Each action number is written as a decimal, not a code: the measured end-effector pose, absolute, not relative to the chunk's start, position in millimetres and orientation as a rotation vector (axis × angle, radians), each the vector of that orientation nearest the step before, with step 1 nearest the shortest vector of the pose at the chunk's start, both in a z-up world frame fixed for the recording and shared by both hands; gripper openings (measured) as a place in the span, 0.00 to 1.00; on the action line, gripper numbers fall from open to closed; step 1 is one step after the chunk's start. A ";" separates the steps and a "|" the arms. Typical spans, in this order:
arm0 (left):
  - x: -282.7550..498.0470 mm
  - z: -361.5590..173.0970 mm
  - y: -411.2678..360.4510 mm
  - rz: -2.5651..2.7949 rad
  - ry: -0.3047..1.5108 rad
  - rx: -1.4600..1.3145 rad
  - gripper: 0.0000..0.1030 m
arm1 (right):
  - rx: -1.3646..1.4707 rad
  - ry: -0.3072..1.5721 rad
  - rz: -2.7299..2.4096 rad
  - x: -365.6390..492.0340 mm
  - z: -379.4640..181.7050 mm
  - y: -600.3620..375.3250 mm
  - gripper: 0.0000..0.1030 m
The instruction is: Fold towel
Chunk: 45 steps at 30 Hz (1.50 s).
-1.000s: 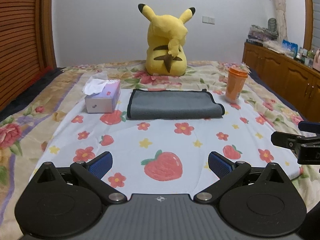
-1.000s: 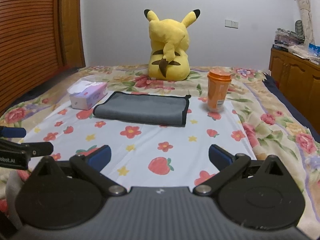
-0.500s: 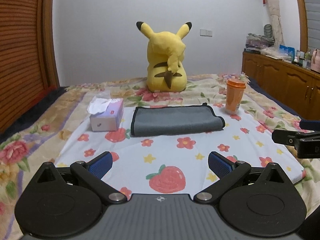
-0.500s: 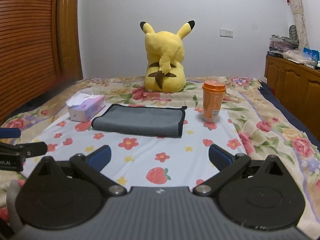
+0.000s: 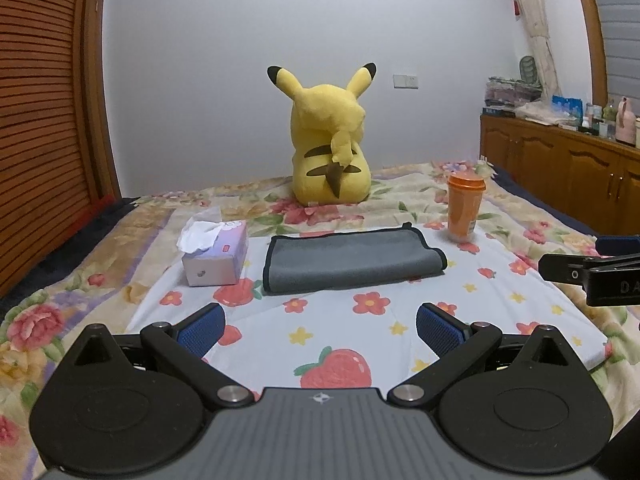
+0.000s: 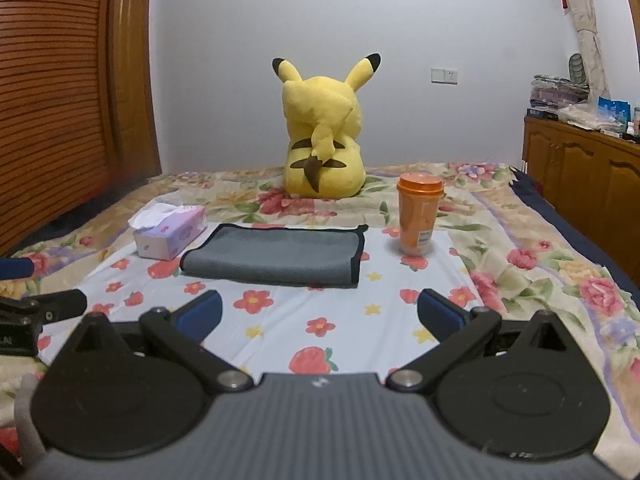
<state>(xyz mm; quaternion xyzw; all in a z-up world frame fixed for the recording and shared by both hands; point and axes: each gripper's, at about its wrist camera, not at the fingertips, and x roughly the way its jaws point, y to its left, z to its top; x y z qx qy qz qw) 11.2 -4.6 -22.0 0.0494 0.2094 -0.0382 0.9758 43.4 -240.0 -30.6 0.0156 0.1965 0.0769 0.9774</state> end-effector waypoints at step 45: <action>3.1 -13.2 -1.1 -0.031 0.331 0.080 1.00 | 0.040 0.285 0.102 31.9 -23.5 -248.3 1.00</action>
